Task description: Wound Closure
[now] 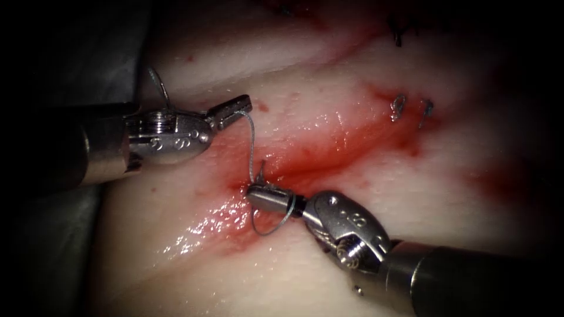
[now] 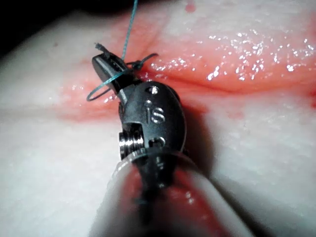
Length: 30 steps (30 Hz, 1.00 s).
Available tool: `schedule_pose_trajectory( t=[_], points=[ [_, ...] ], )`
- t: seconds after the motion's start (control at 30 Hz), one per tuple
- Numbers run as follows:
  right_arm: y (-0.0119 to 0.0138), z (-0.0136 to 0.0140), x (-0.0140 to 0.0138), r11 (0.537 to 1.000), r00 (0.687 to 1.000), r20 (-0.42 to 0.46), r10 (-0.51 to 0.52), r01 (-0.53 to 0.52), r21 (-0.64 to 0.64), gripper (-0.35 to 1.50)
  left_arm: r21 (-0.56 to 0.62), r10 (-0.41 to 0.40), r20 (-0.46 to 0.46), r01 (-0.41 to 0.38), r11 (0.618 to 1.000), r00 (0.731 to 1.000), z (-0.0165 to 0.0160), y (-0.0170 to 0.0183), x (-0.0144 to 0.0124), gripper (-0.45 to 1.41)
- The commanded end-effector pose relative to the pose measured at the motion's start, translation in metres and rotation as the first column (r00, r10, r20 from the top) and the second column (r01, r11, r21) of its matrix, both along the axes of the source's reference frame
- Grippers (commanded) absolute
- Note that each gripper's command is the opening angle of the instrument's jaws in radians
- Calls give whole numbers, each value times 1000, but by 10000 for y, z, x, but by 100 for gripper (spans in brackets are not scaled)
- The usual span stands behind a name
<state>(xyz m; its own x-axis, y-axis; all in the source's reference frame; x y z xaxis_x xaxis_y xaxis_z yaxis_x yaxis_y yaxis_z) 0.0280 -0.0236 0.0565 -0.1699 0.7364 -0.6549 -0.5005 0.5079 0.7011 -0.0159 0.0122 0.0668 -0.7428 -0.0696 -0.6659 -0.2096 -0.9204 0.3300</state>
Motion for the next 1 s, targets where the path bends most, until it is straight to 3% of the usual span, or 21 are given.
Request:
schedule_pose_trajectory(
  t=[0.03, 0.2, 0.57, 1.0],
  points=[
    [-4, 5, 6, 1000, 1000, -8, -10, 10, 1, -35, 0, 1, 1, -1, 1000, 1000, 5, -2, -5, -45],
    [-8, 5, 5, 996, 996, -29, -87, 87, -3, -35, -1, -7, -2, 7, 1000, 1000, 26, 35, 1, -45],
    [-17, 13, 2, 976, 976, 27, -214, 215, -38, -35, -92, -90, 62, 96, 991, 994, 64, 124, 20, -45],
    [-26, 17, 5, 966, 967, 42, -252, 254, -43, -35, -178, -197, 83, 209, 962, 977, 71, 195, 20, -45]
  ],
)
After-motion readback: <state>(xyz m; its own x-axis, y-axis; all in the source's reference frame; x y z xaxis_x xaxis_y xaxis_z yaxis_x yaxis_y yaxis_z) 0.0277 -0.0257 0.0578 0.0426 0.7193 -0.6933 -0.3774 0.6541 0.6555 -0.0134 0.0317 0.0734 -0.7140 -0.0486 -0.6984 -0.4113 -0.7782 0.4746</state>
